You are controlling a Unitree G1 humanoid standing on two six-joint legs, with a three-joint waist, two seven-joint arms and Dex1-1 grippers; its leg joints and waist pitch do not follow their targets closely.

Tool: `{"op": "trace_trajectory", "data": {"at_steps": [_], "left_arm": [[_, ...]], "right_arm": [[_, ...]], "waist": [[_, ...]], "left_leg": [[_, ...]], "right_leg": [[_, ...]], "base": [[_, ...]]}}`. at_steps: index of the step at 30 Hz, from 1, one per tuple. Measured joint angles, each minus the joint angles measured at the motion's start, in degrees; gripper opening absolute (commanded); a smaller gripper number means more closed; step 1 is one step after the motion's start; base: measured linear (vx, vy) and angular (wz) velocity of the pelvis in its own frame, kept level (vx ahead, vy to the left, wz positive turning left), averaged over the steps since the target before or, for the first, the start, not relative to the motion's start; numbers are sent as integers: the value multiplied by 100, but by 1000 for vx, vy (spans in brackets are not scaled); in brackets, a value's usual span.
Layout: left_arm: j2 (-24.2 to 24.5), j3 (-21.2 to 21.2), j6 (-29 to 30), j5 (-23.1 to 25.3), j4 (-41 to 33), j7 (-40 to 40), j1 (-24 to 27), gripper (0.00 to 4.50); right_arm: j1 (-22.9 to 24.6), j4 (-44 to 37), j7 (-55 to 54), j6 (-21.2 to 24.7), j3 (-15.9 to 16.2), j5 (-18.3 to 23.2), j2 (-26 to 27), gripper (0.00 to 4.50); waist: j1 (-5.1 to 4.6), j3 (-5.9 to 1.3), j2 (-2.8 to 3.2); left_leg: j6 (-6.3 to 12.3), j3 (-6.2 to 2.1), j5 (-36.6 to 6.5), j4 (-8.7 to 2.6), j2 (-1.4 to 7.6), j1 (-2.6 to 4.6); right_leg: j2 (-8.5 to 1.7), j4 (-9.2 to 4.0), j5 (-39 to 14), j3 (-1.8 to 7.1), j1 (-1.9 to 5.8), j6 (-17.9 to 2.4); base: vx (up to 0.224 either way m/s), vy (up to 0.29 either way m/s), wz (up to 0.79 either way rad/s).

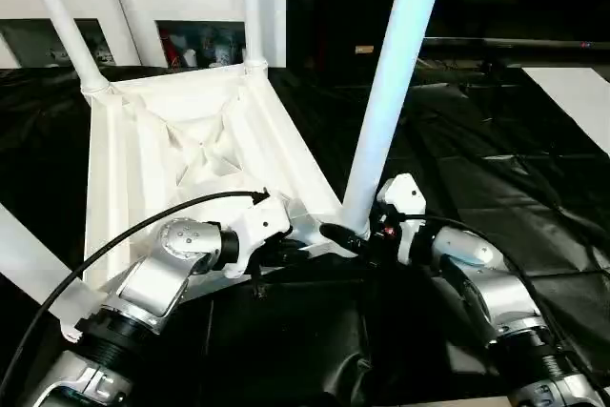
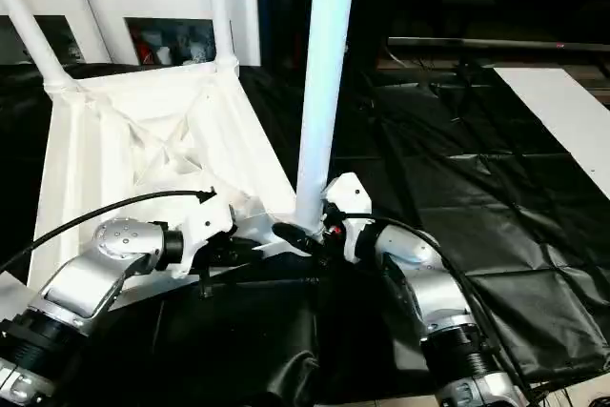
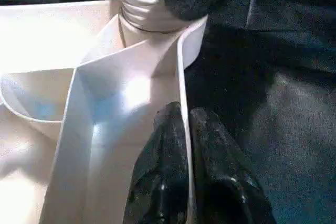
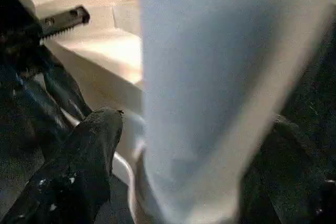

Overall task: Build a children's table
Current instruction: Rotate leg to tighten

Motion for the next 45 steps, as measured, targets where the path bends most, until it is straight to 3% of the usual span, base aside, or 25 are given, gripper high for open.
{"op": "trace_trajectory", "data": {"at_steps": [9,25,37,45], "left_arm": [[241,-43,37,-13,-107,-357,41,0],[330,-82,31,-9,-166,-440,49,0],[336,-82,33,-8,-171,-440,55,0],[352,-82,40,-10,-199,-446,72,0]], "right_arm": [[224,3,915,-206,148,7,-534,395],[-181,862,868,-784,266,-229,-261,395],[-287,1160,1030,-925,253,-214,-107,281],[-293,1223,1116,-988,224,-196,-91,269]], "waist": [[16,-2,1],[10,-6,-1],[9,-7,-3],[11,-7,-3]], "left_leg": [[-2,0,-1,15,4,20],[0,0,0,24,6,19],[0,0,0,24,6,19],[0,0,0,24,6,19]], "right_leg": [[0,7,5,-3,26,-3],[0,6,8,-3,30,-7],[0,6,8,-3,30,-7],[0,6,8,-4,30,-7]], "base": [[0,0,0],[0,0,0],[0,0,0],[0,0,0]]}}
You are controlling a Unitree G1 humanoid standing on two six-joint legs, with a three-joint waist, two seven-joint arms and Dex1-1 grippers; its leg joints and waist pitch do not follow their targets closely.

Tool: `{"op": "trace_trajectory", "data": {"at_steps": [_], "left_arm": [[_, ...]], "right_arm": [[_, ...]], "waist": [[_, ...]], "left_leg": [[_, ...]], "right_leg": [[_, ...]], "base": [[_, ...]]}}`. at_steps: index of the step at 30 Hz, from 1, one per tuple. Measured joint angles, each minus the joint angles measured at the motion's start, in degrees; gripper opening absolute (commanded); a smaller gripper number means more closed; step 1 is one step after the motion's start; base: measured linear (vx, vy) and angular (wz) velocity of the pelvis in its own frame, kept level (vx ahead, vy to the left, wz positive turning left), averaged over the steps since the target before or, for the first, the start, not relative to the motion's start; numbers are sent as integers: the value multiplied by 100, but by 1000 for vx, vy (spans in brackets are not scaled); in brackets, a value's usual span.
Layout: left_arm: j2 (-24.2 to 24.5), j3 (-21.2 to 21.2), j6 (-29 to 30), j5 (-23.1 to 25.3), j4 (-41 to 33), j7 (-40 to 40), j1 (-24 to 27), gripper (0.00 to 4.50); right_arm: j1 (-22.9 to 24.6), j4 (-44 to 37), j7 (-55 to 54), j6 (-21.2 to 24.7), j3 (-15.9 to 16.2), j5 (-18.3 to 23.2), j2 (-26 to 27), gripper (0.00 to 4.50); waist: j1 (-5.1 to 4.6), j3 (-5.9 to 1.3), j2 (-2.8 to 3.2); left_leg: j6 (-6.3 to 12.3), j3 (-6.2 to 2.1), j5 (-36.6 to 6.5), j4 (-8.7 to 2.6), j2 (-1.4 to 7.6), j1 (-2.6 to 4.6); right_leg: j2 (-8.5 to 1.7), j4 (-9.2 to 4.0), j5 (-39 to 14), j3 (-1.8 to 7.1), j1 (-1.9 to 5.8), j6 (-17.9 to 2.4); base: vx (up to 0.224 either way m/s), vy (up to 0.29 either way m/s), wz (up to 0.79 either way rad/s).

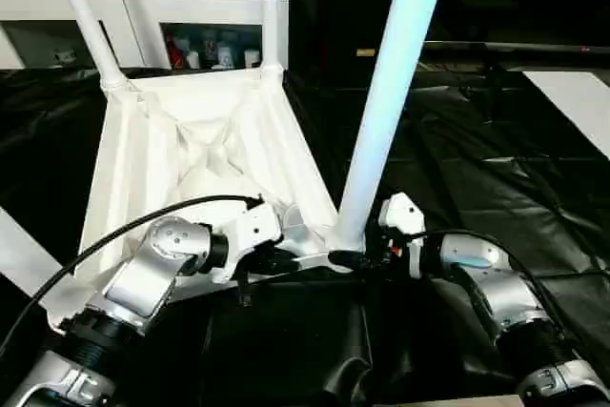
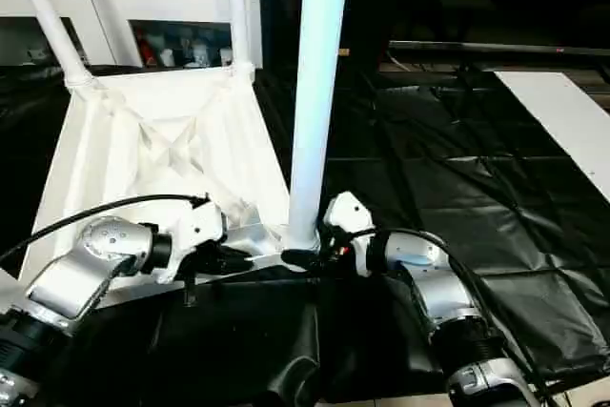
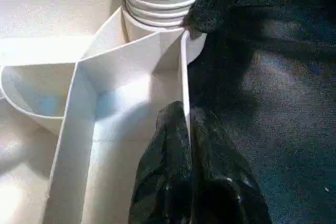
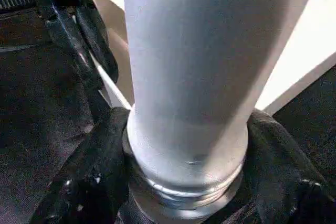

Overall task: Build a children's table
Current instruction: Rotate leg to tighten

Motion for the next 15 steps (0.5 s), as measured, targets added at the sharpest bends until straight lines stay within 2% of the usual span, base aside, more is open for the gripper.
{"op": "trace_trajectory", "data": {"at_steps": [7,11,15], "left_arm": [[-25,62,59,-15,-33,46,43,0],[-330,190,179,24,190,497,-38,0],[-743,237,332,168,562,983,-310,0]], "right_arm": [[118,34,-185,20,-160,143,223,269],[151,256,-1060,27,-499,164,694,268],[113,449,-2420,-7,-728,76,1258,267]], "waist": [[-13,0,0],[-70,5,1],[-181,18,22]], "left_leg": [[0,0,0,-1,1,1],[-2,0,0,-2,2,1],[-6,0,1,-4,3,8]], "right_leg": [[0,0,0,1,-1,0],[0,1,21,1,-12,-30],[0,-2,38,1,-18,-41]], "base": [[0,0,0],[0,0,0],[0,0,0]]}}
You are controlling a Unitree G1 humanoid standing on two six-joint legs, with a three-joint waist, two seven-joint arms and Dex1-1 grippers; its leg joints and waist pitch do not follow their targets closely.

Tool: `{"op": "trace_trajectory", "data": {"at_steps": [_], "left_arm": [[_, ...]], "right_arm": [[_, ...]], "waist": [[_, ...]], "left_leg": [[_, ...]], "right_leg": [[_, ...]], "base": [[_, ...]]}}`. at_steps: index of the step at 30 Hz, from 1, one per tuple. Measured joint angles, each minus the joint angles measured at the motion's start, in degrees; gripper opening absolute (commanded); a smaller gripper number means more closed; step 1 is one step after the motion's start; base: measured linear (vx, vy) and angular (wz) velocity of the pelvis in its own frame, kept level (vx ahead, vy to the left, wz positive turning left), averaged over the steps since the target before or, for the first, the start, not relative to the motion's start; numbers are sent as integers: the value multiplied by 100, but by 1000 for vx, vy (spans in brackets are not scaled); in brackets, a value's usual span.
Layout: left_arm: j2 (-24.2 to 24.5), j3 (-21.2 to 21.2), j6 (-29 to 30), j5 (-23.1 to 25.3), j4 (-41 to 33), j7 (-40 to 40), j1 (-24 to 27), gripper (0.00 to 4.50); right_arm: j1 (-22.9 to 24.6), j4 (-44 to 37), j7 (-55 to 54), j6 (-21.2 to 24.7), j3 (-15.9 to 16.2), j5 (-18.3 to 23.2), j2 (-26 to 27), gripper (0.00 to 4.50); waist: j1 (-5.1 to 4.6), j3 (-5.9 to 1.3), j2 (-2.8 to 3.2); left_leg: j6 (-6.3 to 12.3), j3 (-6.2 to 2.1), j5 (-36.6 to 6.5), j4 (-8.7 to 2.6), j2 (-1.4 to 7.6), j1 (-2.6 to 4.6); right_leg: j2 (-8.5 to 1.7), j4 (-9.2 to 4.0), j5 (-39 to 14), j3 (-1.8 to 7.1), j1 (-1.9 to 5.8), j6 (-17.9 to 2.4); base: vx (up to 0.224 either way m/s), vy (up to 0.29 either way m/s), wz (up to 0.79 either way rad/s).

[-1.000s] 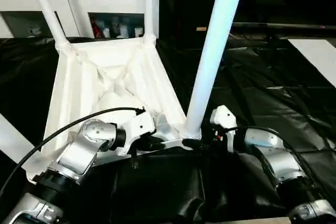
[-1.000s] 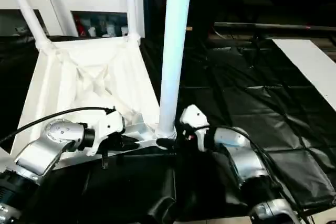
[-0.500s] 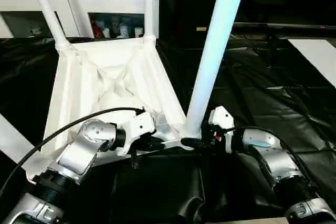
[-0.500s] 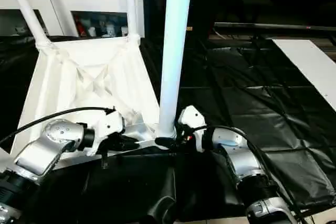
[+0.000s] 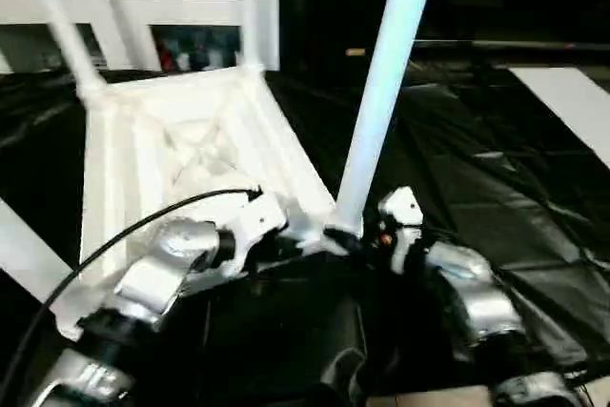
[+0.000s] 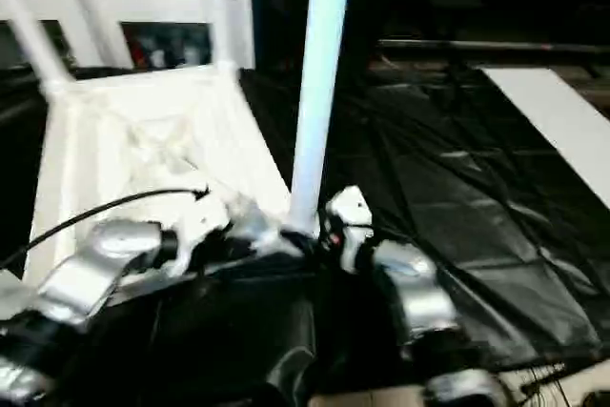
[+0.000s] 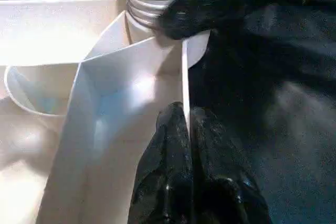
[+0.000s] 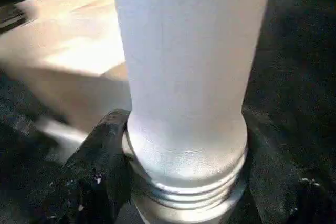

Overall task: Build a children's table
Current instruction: Rotate leg to tighten

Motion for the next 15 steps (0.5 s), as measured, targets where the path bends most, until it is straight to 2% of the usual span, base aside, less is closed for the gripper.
{"op": "trace_trajectory", "data": {"at_steps": [3,6,10,14,15], "left_arm": [[-445,16,66,194,542,571,-384,0],[-678,20,86,290,800,921,-540,0],[-898,6,73,405,1111,1143,-732,0],[-913,-15,12,445,1199,1093,-785,0],[-908,-30,13,462,1199,1079,-794,0]], "right_arm": [[-394,476,-1453,-73,-144,-352,474,267],[-567,709,-2354,-112,-231,-534,750,267],[-697,932,-3024,-238,-289,-680,985,267],[-685,968,-2964,-321,-372,-650,1011,267],[-685,967,-2928,-326,-402,-648,1012,323]], "waist": [[-46,29,33],[-50,38,46],[-20,49,75],[-16,49,85],[-14,50,85]], "left_leg": [[-2,-2,-1,-1,0,19],[-2,-7,-2,-19,-3,28],[-2,-5,-2,-47,-14,28],[-2,-3,-2,-56,-21,27],[-2,-3,-2,-57,-20,27]], "right_leg": [[0,-11,-12,1,-26,21],[0,-42,-15,0,-18,27],[0,-91,-13,8,-6,24],[0,-112,-10,15,0,20],[0,-112,-10,15,0,20]], "base": [[-19,3,-1],[-21,5,-2],[0,0,0],[0,0,0],[0,0,0]]}}
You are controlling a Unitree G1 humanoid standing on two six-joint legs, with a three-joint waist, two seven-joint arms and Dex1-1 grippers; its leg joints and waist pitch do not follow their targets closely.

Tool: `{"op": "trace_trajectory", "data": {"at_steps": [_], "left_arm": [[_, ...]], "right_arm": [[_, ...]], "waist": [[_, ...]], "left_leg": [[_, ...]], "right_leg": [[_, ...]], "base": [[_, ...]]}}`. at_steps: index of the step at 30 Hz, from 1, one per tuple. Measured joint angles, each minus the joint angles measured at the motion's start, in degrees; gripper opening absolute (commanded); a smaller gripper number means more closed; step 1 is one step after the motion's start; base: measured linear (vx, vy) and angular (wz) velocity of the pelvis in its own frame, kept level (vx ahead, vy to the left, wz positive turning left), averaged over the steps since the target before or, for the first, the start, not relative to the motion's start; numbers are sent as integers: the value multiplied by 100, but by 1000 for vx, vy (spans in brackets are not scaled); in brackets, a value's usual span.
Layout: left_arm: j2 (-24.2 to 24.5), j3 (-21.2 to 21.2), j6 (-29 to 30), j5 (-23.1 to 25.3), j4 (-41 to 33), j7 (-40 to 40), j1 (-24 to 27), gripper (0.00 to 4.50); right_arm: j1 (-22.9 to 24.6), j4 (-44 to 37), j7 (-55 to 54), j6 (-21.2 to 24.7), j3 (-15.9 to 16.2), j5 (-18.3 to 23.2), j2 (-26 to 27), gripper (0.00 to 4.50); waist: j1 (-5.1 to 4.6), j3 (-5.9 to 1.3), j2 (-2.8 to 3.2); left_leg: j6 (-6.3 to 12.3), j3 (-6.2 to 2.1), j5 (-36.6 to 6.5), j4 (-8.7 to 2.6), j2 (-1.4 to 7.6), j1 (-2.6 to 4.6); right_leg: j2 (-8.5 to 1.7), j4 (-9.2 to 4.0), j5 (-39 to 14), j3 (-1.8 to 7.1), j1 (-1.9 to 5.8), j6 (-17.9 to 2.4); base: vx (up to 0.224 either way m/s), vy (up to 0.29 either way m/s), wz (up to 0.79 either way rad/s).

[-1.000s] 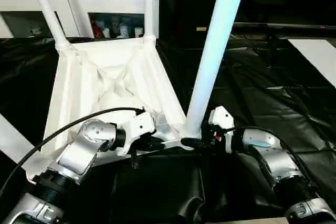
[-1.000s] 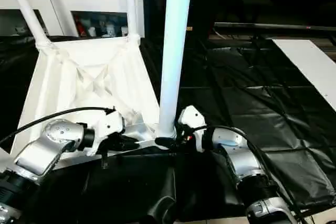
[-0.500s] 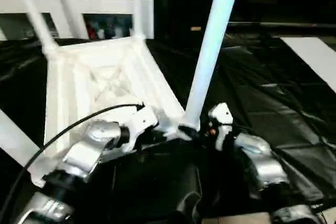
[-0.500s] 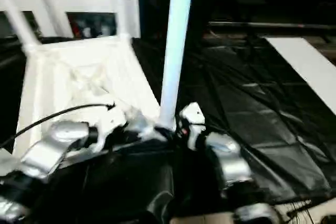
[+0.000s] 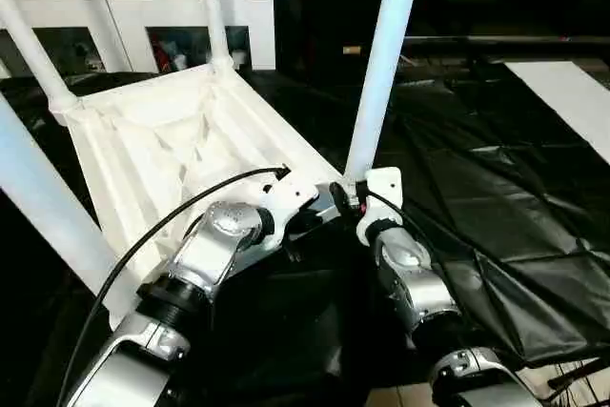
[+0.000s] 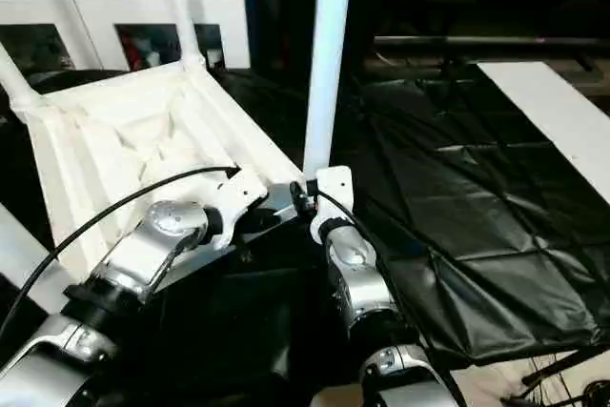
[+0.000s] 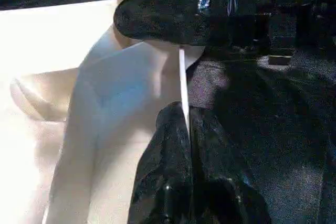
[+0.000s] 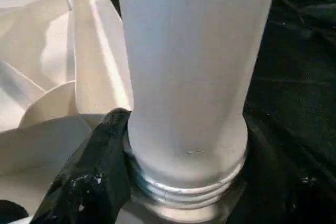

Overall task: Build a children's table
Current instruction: Rotate leg to tighten

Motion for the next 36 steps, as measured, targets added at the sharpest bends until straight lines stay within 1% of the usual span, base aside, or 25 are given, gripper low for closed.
{"op": "trace_trajectory", "data": {"at_steps": [1,2,3,4,5,7,9,11,13,14,15,18,20,22,24,27,29,32,36], "left_arm": [[14,-13,0,0,-5,-18,-5,0],[33,-21,0,0,-9,-27,-9,0],[50,-24,1,0,-13,-45,-20,0],[62,-26,0,0,-19,-59,-27,0],[78,-26,0,0,-29,-89,-29,0],[156,-36,-1,4,-70,-131,-25,0],[268,-87,-65,5,-170,-234,17,0],[375,-98,-112,6,-290,-338,78,0],[577,-143,-150,5,-560,-498,205,0],[698,-161,-155,-7,-689,-630,273,0],[899,-170,-188,-22,-900,-818,385,0],[1314,-158,-363,-114,-1188,-1257,574,0],[1535,-138,-475,-267,-1363,-1542,719,0],[1657,-126,-594,-421,-1530,-1812,888,0],[1723,-87,-609,-530,-1680,-1953,1044,0],[1793,-100,-594,-573,-1831,-2146,1136,0],[1823,-117,-591,-607,-1871,-2216,1169,0],[1870,-152,-609,-637,-1884,-2304,1188,0],[1889,-170,-621,-636,-1885,-2386,1189,0]], "right_arm": [[3,-2,20,-10,0,-1,-2,337],[14,-25,103,-23,0,44,-4,337],[29,-78,221,-34,2,66,-11,356],[36,-98,291,-33,3,91,-34,356],[40,-115,361,-33,3,100,-58,381],[79,-265,634,82,30,150,-190,385],[176,-578,1189,244,172,262,-445,385],[228,-824,1598,297,261,283,-644,385],[375,-1225,2299,437,447,346,-1066,385],[486,-1406,2669,505,510,397,-1288,385],[629,-1621,3246,659,586,557,-1610,385],[831,-1739,4088,775,656,685,-2078,385],[877,-1739,4393,788,697,731,-2147,385],[876,-1738,4671,776,712,777,-2206,385],[868,-1741,4967,737,811,811,-2256,385],[861,-1751,5236,755,908,913,-2276,385],[861,-1753,5394,802,915,972,-2288,385],[862,-1802,5637,789,968,982,-2319,385],[861,-1851,5789,565,1082,974,-2314,385]], "waist": [[0,0,1],[-3,1,3],[-4,8,15],[-4,14,25],[-4,18,32],[4,22,34],[5,24,34],[5,19,27],[10,13,16],[25,7,7],[33,-4,-12],[29,-23,-45],[5,-29,-52],[21,-30,-54],[55,-38,-71],[61,-40,-75],[60,-40,-76],[64,-40,-76],[78,-43,-80]], "left_leg": [[0,0,0,-1,0,0],[0,0,0,-3,0,0],[0,0,0,-4,0,1],[0,0,0,-9,0,1],[0,0,0,-12,0,1],[0,0,0,-22,0,-1],[0,0,0,-29,0,-3],[0,0,2,-28,1,-17],[-7,1,7,-43,5,-35],[-9,0,8,-49,7,-32],[-12,0,12,-49,19,-35],[-11,1,14,-49,32,-40],[4,2,22,-47,32,-40],[19,6,24,-45,31,-47],[27,8,19,-37,31,-52],[35,10,12,-11,31,-57],[24,11,6,-4,31,-57],[10,12,-1,6,31,-55],[9,12,-1,11,31,-49]], "right_leg": [[0,-1,0,0,-1,0],[0,-1,0,0,-2,0],[0,-1,0,0,-4,0],[0,-1,0,0,-6,1],[0,-1,0,0,-9,0],[0,0,4,-2,-14,3],[0,0,18,-3,-11,5],[0,0,69,-3,2,16],[0,-1,83,-9,-18,15],[0,0,73,-12,-16,31],[4,0,63,-22,-18,45],[15,0,38,-29,-23,46],[16,0,24,-26,-23,38],[15,-6,19,-25,-24,32],[14,-6,16,-25,-23,26],[11,0,17,-22,-22,26],[10,3,18,-20,-19,25],[8,14,21,-20,-16,24],[7,21,22,-19,-11,24]], "base": [[0,0,0],[0,0,0],[0,0,0],[0,0,0],[0,0,0],[0,0,0],[0,0,0],[0,0,0],[0,0,0],[0,0,0],[56,-26,-1],[37,-15,-1],[0,0,0],[0,0,0],[0,0,0],[0,0,0],[0,0,0],[0,0,0],[0,0,0]]}}
